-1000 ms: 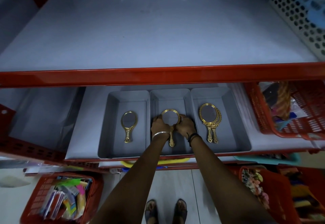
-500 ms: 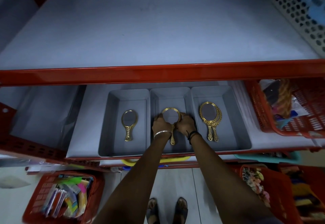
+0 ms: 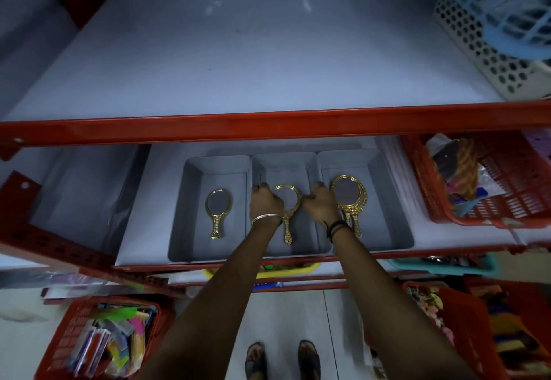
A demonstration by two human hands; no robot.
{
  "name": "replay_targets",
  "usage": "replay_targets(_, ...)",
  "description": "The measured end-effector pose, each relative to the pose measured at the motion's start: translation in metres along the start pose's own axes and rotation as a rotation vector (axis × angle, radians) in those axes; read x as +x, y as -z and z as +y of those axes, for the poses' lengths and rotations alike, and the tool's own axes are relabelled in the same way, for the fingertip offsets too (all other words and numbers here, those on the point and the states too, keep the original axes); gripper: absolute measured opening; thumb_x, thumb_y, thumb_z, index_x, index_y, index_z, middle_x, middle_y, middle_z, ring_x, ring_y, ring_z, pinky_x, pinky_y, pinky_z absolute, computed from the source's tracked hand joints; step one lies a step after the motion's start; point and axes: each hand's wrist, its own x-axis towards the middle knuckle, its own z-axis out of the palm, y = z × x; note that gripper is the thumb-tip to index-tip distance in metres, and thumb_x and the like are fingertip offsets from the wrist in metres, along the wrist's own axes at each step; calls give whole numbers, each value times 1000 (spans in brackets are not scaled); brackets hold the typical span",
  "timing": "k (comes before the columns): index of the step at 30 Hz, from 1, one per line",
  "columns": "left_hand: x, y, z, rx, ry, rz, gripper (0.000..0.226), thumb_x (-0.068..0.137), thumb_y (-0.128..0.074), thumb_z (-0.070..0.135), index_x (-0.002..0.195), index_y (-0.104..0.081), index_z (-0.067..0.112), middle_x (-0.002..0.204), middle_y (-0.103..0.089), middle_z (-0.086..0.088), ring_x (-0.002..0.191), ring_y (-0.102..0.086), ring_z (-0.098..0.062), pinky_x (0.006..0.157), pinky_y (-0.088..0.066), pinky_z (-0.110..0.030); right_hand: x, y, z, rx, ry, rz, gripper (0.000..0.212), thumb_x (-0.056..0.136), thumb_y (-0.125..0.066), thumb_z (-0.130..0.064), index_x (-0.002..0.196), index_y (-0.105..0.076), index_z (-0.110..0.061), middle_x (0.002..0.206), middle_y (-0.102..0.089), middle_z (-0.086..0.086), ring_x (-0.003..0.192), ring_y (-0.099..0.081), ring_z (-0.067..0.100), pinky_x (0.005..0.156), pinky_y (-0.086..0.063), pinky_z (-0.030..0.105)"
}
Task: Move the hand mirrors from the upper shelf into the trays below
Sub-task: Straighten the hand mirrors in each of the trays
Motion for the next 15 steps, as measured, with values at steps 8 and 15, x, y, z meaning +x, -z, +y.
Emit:
replay_targets(8,-25,-38,51,-222,-165,-72,30,87,-43,-3,105,-68,-2,115,-67,-18,110,-62,-31,93,-45,-26,11,61,36,-30,2,251,21,84,-49,-1,88,-63,12,89,-66,32,82,-63,36,76,-53,41)
replay_targets(15,-30,-103,85,-12,-173,-410,47,90,-53,11,133,-47,-6,137,-50,-24,126,-49,-32,105,-38,-29,50,79,95,-149,-203,97,39,81,-57,-17,116,-56,-1,122,-60,24,109,-60,36,93,-52,40)
